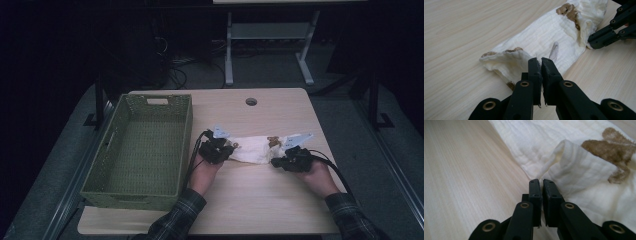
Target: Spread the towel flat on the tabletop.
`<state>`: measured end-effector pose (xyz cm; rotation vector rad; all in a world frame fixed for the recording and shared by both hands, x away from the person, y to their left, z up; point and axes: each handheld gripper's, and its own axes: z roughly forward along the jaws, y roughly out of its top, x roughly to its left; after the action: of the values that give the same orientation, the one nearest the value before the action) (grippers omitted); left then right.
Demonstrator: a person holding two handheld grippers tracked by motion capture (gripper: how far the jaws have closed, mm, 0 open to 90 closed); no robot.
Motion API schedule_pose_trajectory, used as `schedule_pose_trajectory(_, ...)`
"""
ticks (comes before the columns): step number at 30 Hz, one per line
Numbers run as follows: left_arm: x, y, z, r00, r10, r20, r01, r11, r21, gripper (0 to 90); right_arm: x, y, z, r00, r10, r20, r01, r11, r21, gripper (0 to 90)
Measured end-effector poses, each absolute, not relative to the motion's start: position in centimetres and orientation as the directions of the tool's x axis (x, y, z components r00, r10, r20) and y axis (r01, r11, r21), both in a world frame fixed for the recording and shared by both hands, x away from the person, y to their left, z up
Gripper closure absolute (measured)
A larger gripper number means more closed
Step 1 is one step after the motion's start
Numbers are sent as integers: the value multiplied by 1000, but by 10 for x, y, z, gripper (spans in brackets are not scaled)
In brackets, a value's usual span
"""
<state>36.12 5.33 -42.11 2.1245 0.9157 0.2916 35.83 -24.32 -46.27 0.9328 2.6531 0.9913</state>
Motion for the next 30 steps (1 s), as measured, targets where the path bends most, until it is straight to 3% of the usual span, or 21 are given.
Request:
schedule_pose_trajectory(17,323,58,-412,724,677,-134,524,-412,745,857,320,-308,-441,-758,642,117,524,491,695,852)
schedule_pose_trajectory(30,285,66,-420,743,650,-161,537,-436,722,857,282,-346,-448,-727,668,158,562,447,696,850)
